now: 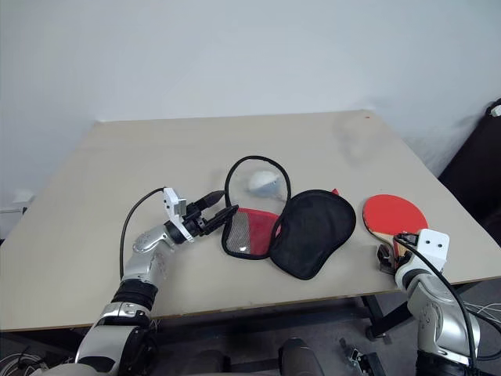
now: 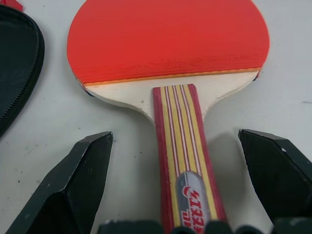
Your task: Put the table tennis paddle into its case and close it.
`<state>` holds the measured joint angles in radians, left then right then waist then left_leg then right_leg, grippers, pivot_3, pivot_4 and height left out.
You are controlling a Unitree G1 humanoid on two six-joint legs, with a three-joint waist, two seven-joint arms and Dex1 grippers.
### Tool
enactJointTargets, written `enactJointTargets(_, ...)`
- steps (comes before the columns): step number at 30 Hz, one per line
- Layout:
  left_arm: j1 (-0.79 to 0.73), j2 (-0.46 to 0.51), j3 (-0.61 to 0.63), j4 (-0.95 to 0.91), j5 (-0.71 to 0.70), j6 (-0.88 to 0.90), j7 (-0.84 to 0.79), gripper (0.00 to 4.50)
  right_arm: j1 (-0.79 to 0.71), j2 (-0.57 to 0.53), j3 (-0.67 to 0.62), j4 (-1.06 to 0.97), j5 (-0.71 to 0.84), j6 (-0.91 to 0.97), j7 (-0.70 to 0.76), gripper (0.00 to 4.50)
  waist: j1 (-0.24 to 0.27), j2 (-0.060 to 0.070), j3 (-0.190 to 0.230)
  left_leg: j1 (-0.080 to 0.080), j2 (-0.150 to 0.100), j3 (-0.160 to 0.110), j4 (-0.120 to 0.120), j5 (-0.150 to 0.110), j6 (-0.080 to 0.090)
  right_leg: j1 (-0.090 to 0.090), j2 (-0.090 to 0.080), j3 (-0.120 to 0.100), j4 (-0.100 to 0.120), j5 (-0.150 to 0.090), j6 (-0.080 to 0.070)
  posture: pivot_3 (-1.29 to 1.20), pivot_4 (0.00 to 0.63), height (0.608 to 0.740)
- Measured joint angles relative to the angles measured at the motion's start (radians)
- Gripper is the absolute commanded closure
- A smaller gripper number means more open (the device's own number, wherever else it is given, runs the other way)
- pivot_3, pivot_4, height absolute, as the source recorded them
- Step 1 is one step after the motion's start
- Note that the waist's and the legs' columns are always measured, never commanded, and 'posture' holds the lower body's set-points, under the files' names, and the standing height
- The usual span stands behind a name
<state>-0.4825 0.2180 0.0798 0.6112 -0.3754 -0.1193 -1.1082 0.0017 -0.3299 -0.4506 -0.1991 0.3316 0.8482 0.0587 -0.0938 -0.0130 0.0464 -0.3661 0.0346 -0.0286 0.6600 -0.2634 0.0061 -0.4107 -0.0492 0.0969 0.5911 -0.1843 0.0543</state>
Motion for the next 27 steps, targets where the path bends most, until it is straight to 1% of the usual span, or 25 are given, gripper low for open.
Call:
enactJointTargets(9,0.001,0.087,-0.081,-0.090,0.009,0.124,-0.136,0.86,-0.019,-0.001,0.002,0.022,0.000,0.000,0.000,0.03,-0.006,0.000,0.000,0.000,0.000,0.000,0.001,0.000,0.000,0.000,0.000,0.000,0.000,0.000,0.000,0.00,0.000,0.740)
enactJointTargets(16,0.001,0.121,-0.136,-0.099,0.039,0.151,-0.180,0.86,-0.027,-0.001,0.003,0.031,-0.001,0.000,0.000,0.03,-0.008,0.000,0.000,0.000,0.000,0.000,0.001,0.000,0.000,0.000,0.000,0.001,0.000,0.000,0.000,0.00,0.000,0.740)
enactJointTargets(17,0.001,0.122,-0.138,-0.099,0.044,0.151,-0.181,0.86,-0.028,-0.001,0.003,0.031,-0.001,-0.001,0.000,0.39,-0.007,0.000,0.000,0.000,0.000,0.001,0.001,0.000,0.000,0.000,0.000,0.001,0.000,0.000,0.000,0.00,0.000,0.740)
enactJointTargets(18,0.001,0.122,-0.140,-0.099,0.045,0.152,-0.182,0.86,-0.029,-0.001,0.003,0.032,-0.002,-0.001,0.000,0.58,-0.007,0.000,0.000,0.000,0.000,0.001,0.002,0.000,0.000,0.000,0.000,0.001,0.000,0.000,0.000,0.00,0.000,0.740)
enactJointTargets(21,0.001,0.122,-0.145,-0.099,0.047,0.162,-0.183,0.86,-0.031,-0.001,0.006,0.036,-0.006,-0.003,0.000,1.35,-0.008,0.000,0.000,0.000,0.000,0.001,0.002,0.000,0.000,0.000,0.000,0.001,0.000,0.000,0.000,0.00,0.000,0.740)
enactJointTargets(27,0.002,0.131,-0.170,-0.104,0.050,0.186,-0.189,0.86,-0.036,-0.002,0.006,0.044,-0.018,-0.009,0.001,2.96,-0.008,0.000,0.000,0.000,0.000,0.001,0.002,0.000,0.000,0.000,0.000,0.001,0.000,0.000,0.000,0.00,0.000,0.740)
